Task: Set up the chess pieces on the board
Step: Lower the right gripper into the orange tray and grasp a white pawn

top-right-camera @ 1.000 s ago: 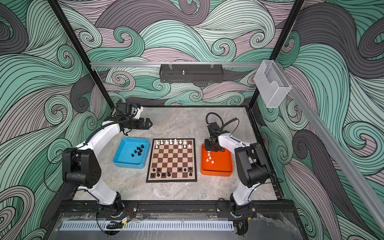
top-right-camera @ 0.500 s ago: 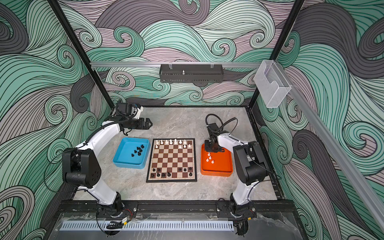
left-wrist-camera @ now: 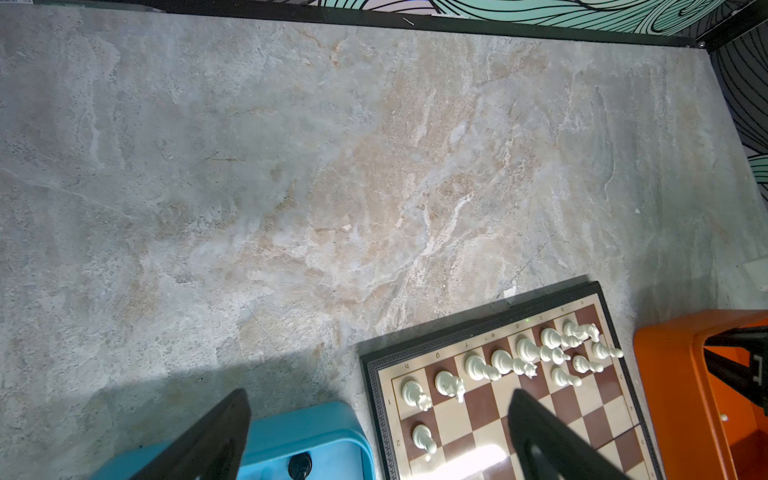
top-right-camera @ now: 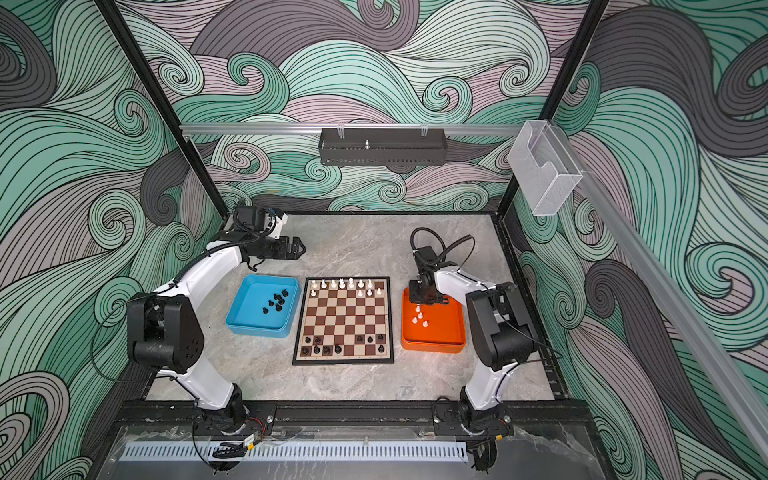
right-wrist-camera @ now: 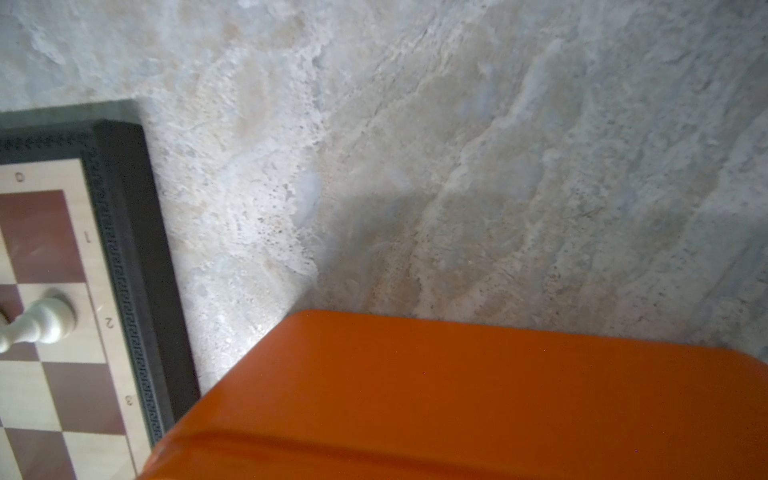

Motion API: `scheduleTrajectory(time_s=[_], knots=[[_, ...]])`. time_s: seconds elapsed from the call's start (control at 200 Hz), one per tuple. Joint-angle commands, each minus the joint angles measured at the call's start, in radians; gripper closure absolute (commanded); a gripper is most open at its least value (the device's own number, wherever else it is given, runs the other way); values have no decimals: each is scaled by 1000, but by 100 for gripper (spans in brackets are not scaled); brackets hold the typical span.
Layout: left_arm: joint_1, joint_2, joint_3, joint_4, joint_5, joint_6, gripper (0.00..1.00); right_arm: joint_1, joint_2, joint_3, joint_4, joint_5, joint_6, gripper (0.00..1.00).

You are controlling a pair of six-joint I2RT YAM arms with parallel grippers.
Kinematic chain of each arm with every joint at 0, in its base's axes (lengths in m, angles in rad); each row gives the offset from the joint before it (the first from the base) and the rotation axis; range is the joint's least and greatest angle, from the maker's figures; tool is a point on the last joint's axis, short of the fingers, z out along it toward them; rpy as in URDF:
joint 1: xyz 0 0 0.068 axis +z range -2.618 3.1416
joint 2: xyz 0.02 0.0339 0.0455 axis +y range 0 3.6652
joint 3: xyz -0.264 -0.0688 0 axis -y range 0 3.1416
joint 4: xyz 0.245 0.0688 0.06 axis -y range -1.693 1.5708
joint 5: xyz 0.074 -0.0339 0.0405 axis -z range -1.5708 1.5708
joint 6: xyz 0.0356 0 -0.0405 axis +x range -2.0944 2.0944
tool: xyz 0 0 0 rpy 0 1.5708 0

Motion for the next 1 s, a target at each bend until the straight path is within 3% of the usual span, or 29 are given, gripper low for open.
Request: scheduleTrajectory(time_s=[0.0, 0.385, 0.996], knots=[[8, 12, 42, -22, 22, -15, 2, 8, -27, 23, -26, 15, -9, 84], [10, 11, 43, -23, 25, -17, 1, 9, -31, 18, -23, 8, 0, 78], [10, 14, 44, -26, 29, -19, 1, 9, -43, 9, -15, 11, 9, 80]])
